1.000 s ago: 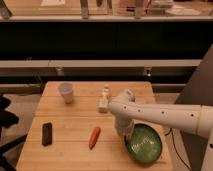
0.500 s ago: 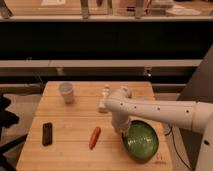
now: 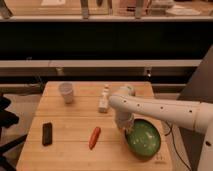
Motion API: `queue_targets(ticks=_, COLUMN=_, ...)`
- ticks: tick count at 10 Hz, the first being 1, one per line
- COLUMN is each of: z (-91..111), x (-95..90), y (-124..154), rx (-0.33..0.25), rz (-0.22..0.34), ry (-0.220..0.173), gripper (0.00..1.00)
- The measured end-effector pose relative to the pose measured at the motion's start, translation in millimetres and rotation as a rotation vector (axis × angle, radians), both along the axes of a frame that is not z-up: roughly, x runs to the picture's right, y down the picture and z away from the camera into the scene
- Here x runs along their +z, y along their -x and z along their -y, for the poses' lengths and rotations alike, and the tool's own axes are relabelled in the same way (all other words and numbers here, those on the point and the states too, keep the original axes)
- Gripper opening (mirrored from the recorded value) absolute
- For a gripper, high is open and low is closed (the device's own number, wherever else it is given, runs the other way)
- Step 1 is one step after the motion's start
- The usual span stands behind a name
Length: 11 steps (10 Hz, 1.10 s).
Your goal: Drag the ceramic bowl in a circle
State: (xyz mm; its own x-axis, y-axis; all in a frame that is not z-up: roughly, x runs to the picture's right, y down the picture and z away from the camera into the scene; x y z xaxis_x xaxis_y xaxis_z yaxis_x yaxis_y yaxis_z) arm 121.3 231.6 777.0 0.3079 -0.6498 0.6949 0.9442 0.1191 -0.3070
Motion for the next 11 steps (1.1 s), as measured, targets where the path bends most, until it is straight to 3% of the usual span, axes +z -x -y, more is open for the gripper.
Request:
queue_targets(ticks=1, z=9.2, x=4.9, y=7.5, rx=-0.002, rz=0.004, ry=-0.006, gripper=0.0)
queue_targets(ticks=11, z=18.0, x=6.7, y=12.3, rx=-0.009, rz=0.005, ry=-0.024, gripper=0.0)
